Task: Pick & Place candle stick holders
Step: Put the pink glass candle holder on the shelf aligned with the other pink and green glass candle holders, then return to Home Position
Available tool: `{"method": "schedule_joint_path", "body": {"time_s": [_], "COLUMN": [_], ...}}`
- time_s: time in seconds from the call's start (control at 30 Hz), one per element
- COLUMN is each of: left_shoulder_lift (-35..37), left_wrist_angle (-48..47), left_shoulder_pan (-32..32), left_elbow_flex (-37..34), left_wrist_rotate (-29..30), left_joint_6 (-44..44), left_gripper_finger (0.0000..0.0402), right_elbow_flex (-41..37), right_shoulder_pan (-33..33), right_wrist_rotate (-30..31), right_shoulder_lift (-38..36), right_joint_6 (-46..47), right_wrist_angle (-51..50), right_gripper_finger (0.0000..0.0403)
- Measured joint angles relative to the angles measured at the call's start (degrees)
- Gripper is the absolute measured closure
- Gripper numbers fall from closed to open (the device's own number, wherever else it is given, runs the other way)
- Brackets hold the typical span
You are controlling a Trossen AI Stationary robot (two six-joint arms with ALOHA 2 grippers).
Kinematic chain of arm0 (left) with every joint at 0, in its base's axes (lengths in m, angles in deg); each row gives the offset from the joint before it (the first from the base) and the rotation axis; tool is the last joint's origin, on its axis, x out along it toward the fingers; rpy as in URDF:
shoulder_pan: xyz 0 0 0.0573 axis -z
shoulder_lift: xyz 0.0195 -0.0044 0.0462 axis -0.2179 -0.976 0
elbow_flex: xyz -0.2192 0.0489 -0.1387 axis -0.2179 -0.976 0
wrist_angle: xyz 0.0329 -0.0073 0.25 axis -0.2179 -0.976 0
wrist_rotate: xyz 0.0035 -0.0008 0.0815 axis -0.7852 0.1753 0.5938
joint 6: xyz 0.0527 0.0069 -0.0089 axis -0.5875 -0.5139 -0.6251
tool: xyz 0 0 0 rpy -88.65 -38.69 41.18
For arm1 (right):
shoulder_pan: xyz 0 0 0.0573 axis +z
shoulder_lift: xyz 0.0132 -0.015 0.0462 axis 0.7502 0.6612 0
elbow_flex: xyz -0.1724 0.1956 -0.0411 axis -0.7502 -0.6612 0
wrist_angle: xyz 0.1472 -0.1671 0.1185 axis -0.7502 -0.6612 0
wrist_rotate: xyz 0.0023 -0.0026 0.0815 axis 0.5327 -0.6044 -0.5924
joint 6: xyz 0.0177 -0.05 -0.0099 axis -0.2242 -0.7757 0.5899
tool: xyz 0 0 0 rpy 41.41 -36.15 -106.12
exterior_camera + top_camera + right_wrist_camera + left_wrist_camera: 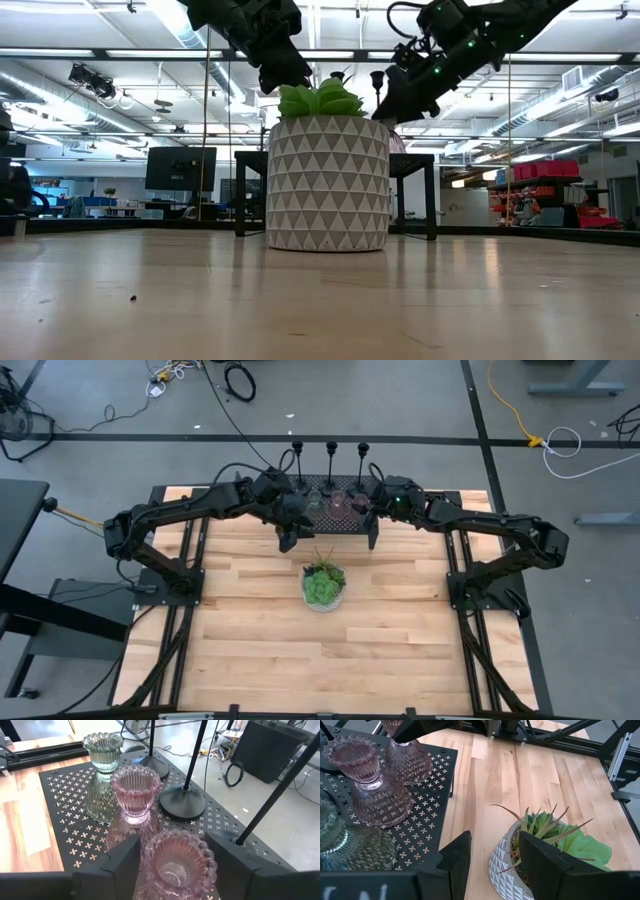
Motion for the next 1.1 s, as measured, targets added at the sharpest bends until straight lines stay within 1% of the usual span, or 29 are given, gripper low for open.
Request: {"method": "schedule_joint_path", "body": {"time_s": [0.1, 0.2, 0.27, 0.33, 0.53, 0.67, 0.77, 0.83, 0.93, 1.03, 1.1], "left_shoulder_lift": [0.0, 0.0, 0.0, 0.0, 0.0, 0.0, 0.0, 0.0, 0.0, 0.0, 0.27], "left_wrist_angle": [0.0, 0.0, 0.0, -0.01, -0.02, -0.03, -0.2, 0.0, 0.36, 0.7, 0.26], "left_shoulder_pan": [0.0, 0.0, 0.0, 0.0, -0.04, -0.02, -0.04, -0.04, -0.04, -0.04, -0.32], "left_elbow_flex": [0.0, 0.0, 0.0, 0.0, 0.0, 0.0, 0.0, 0.0, 0.0, 0.0, 0.0], "left_wrist_rotate": [0.0, 0.0, 0.0, 0.0, -0.04, -0.17, -0.17, -0.12, -0.11, -0.56, -0.63], "left_joint_6": [0.02, 0.02, 0.02, -0.07, -1.21, -1.43, -1.99, -2.09, -3.94, -4.64, -4.97], "left_gripper_finger": [0.0232, 0.0232, 0.0232, 0.0232, 0.0232, 0.0232, 0.0232, 0.0232, 0.0232, 0.0232, 0.0232], "right_elbow_flex": [0.0, 0.0, 0.0, 0.0, 0.02, 0.02, 0.02, 0.02, 0.02, 0.02, 0.02], "right_shoulder_pan": [0.0, 0.04, 0.04, 0.02, 1.65, 3.79, 6.0, 7.54, 9.9, 12.85, 14.93], "right_wrist_rotate": [0.21, 3.45, 5.88, 6.1, 2.07, -1.63, -4.5, -5.03, -5.9, -9.33, -9.12], "right_shoulder_lift": [-0.24, -1.35, -3.02, -5.54, -12.99, -16.02, -17.39, -18.38, -19.19, -19.78, -20.32], "right_joint_6": [-0.27, -1.07, -1.15, -1.1, 0.81, 2.73, 3.66, 4.59, 6.93, 7.86, 10.0], "right_wrist_angle": [-0.08, -0.72, -0.64, -0.39, -1.1, -2.85, -7.52, -12.34, -16.92, -21.5, -23.35], "right_gripper_finger": [0.017, 0.0162, 0.016, 0.0161, 0.0168, 0.0171, 0.0172, 0.0172, 0.0172, 0.0172, 0.0172]}}
